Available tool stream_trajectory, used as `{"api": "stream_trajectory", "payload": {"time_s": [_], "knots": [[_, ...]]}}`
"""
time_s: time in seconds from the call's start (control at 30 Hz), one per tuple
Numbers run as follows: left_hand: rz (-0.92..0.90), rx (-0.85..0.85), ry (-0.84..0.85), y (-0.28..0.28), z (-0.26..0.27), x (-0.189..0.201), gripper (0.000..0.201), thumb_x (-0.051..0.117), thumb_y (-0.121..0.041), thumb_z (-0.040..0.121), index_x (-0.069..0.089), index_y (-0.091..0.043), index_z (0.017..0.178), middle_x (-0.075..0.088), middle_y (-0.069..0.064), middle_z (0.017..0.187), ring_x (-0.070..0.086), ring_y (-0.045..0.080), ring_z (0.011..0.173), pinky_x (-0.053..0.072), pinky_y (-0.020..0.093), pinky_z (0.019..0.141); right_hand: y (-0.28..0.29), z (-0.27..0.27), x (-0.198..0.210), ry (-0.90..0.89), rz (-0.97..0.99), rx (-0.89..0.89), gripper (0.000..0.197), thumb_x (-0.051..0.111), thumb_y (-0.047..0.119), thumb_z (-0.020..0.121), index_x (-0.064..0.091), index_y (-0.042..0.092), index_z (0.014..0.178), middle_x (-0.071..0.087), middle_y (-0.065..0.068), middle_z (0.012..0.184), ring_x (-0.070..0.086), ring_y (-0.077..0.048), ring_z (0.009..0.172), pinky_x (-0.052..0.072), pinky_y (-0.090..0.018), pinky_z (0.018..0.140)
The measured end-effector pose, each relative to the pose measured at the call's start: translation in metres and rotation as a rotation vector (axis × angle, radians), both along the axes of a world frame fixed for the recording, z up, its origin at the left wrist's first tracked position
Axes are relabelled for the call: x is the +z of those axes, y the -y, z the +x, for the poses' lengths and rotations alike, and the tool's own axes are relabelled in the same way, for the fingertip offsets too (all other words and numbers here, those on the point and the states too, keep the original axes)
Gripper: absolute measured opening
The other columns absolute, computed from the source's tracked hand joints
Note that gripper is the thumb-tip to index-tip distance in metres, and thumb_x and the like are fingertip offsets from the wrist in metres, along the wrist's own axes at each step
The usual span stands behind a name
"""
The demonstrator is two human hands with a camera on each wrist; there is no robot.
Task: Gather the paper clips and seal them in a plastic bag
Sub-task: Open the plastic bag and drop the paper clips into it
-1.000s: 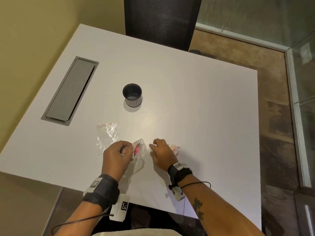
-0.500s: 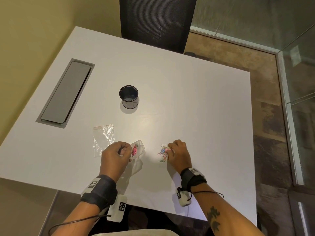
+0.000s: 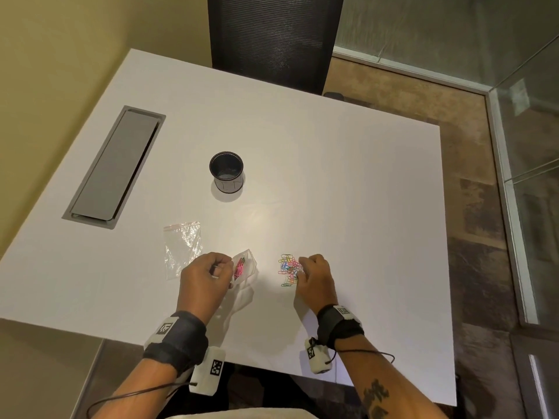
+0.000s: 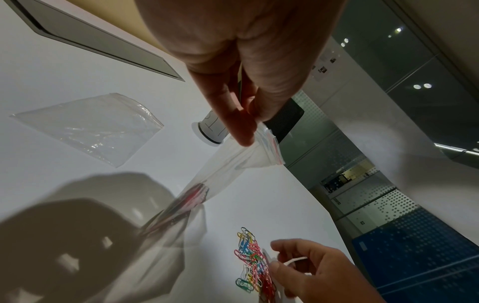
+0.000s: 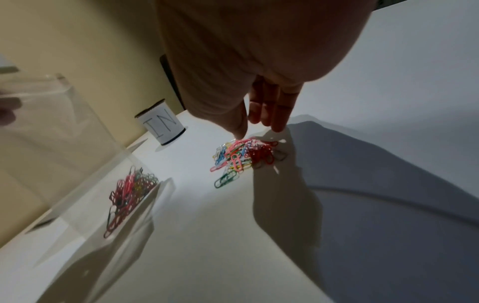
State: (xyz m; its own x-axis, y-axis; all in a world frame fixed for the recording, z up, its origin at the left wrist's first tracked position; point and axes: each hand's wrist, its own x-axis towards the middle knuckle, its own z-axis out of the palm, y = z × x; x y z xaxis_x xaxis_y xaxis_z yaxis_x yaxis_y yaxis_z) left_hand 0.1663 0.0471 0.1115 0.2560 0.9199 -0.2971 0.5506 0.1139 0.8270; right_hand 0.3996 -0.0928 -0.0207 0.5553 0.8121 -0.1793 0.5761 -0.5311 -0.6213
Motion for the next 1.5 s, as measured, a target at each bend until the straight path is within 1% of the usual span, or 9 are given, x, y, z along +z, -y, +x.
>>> {"api": "stream_trajectory", "payload": {"time_s": [0.2,0.33,0.43,0.63,0.73,0.87,1.03,1.33,1.5], "knots": [[-0.003,0.001,0.001,0.002,-0.001,-0.001,0.014,0.074,-0.006,0.096,0.078,-0.016,0.086,0.077,0.002,0.087,0.076,0.011,0.065,0.067,0.036,0.066,0.016,-0.008,-0.003,-0.169,-0.197,-0.065,0.1,0.098,0.034,0.065,0.049,0.007,0.149,0.046,-0.008,0.128,0.055,-0.028,0.116,0.055,-0.038,0.099],[0.004,-0.013,-0.009,0.003,-0.002,-0.001,0.015,0.075,-0.006,0.096,0.078,-0.016,0.086,0.077,0.001,0.085,0.075,0.01,0.063,0.065,0.032,0.065,0.005,-0.015,-0.005,-0.228,-0.139,-0.102,0.087,0.097,0.015,0.071,0.053,0.004,0.145,0.048,-0.011,0.128,0.064,-0.03,0.113,0.058,-0.036,0.098],[0.0,-0.018,-0.009,0.003,-0.003,-0.001,0.014,0.075,-0.006,0.096,0.078,-0.016,0.087,0.077,0.002,0.084,0.075,0.011,0.064,0.064,0.031,0.066,-0.002,-0.013,-0.005,-0.19,-0.074,-0.084,0.076,0.094,0.008,0.072,0.059,0.002,0.14,0.053,-0.015,0.126,0.066,-0.032,0.11,0.061,-0.046,0.095],[0.011,-0.025,-0.008,0.005,-0.005,-0.001,0.017,0.076,-0.006,0.095,0.077,-0.019,0.086,0.077,0.001,0.085,0.074,0.01,0.068,0.062,0.022,0.061,-0.011,-0.012,0.001,0.191,-0.154,0.189,0.087,0.085,0.042,0.072,0.054,0.017,0.15,0.052,-0.009,0.146,0.051,-0.032,0.126,0.057,-0.045,0.089],[0.009,-0.021,-0.008,0.007,-0.003,0.0,0.016,0.076,-0.006,0.095,0.077,-0.019,0.085,0.077,0.0,0.084,0.074,0.01,0.07,0.064,0.03,0.065,-0.017,-0.018,0.001,0.318,-0.275,0.325,0.091,0.078,0.043,0.077,0.044,0.018,0.157,0.049,-0.011,0.154,0.054,-0.034,0.124,0.056,-0.045,0.084],[0.004,-0.014,-0.007,0.007,-0.002,-0.002,0.017,0.076,-0.007,0.094,0.077,-0.02,0.083,0.077,0.001,0.078,0.074,0.011,0.063,0.063,0.033,0.068,-0.017,-0.025,0.005,0.376,-0.307,0.414,0.074,0.068,0.02,0.081,0.049,0.014,0.152,0.055,-0.008,0.142,0.057,-0.033,0.107,0.051,-0.04,0.068],[0.008,-0.001,0.002,0.007,0.0,-0.004,0.022,0.076,-0.008,0.095,0.075,-0.025,0.081,0.077,0.003,0.081,0.077,0.022,0.064,0.059,0.02,0.062,-0.015,-0.029,0.007,0.444,-0.175,0.431,0.049,0.062,-0.011,0.071,0.07,0.008,0.116,0.065,-0.008,0.104,0.061,-0.028,0.082,0.05,-0.034,0.05],[-0.02,0.018,0.015,0.011,0.0,-0.004,0.016,0.078,-0.012,0.093,0.077,-0.023,0.082,0.078,0.001,0.077,0.078,0.027,0.07,0.067,0.046,0.073,-0.018,-0.023,0.008,0.401,-0.227,0.482,0.032,0.082,-0.01,0.056,0.064,0.01,0.073,0.062,-0.008,0.08,0.061,-0.028,0.063,0.037,-0.028,0.037],[-0.047,0.036,0.03,0.013,0.003,0.001,0.013,0.077,-0.008,0.095,0.077,-0.016,0.084,0.078,0.006,0.077,0.076,0.017,0.059,0.063,0.024,0.06,-0.015,-0.01,0.005,0.188,-0.227,0.369,0.007,0.069,0.0,0.086,0.07,0.004,0.08,0.059,-0.012,0.078,0.062,-0.036,0.068,0.042,-0.034,0.051]]}}
